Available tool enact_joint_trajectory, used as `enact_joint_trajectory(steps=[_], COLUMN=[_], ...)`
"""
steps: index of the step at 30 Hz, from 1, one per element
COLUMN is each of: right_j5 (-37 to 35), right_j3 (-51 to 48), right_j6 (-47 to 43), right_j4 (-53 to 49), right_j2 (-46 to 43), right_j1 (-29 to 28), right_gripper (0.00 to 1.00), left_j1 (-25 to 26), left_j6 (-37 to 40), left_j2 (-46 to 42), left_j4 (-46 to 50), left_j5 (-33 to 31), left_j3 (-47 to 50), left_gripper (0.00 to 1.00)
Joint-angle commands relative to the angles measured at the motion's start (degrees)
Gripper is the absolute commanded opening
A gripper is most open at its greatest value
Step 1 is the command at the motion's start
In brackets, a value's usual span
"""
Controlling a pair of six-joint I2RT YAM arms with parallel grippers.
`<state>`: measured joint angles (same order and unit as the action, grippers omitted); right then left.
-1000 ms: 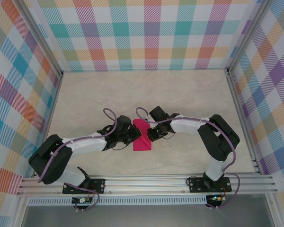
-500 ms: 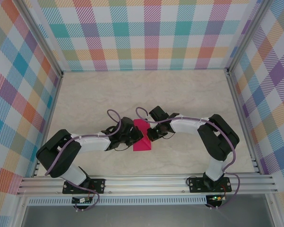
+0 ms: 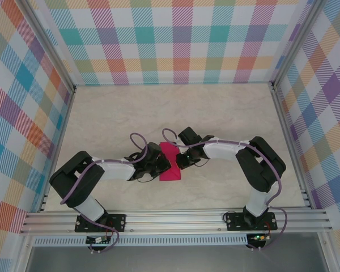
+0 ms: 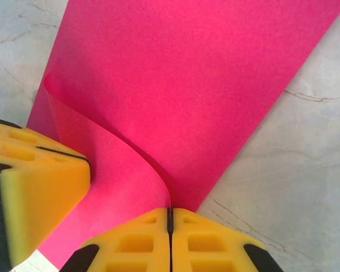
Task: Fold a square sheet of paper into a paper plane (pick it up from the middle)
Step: Fold the triangle a second time at the center of the table.
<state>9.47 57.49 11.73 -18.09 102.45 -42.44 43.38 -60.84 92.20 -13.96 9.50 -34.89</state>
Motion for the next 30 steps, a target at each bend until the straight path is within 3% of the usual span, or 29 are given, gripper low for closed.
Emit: enact_joint_trajectory(steps=[1, 11, 15, 20, 30], right_j5=[0.54, 2.31, 13.11, 20.96, 22.96], right_j3=[1.30, -1.04, -4.41, -6.05, -2.58], right_j6=[0.50, 6.98, 13.26, 22.18, 22.94], right_j4=[-0.81, -3.20, 0.72, 3.79, 0.96], right_j2=[0.66, -9.49, -13.13, -9.66, -2.83], right_j1=[-0.10, 1.05, 1.17, 1.13, 0.76], right_gripper=[0.06, 0.29, 0.26, 0.12, 0.11], left_j1=[1.01, 1.18, 1.21, 1.44, 1.46], left_j6=[0.12, 0.02, 0.02, 0.26, 0.61], left_j2=[1.27, 0.74, 1.29, 1.51, 1.05], left_j4=[-0.41, 1.39, 0.73, 0.86, 1.38], left_j5=[-1.42, -2.55, -2.22, -2.27, -2.08], left_j3=[1.14, 2.64, 2.52, 2.11, 1.83], left_gripper=[0.00, 0.00, 0.00, 0.00, 0.00])
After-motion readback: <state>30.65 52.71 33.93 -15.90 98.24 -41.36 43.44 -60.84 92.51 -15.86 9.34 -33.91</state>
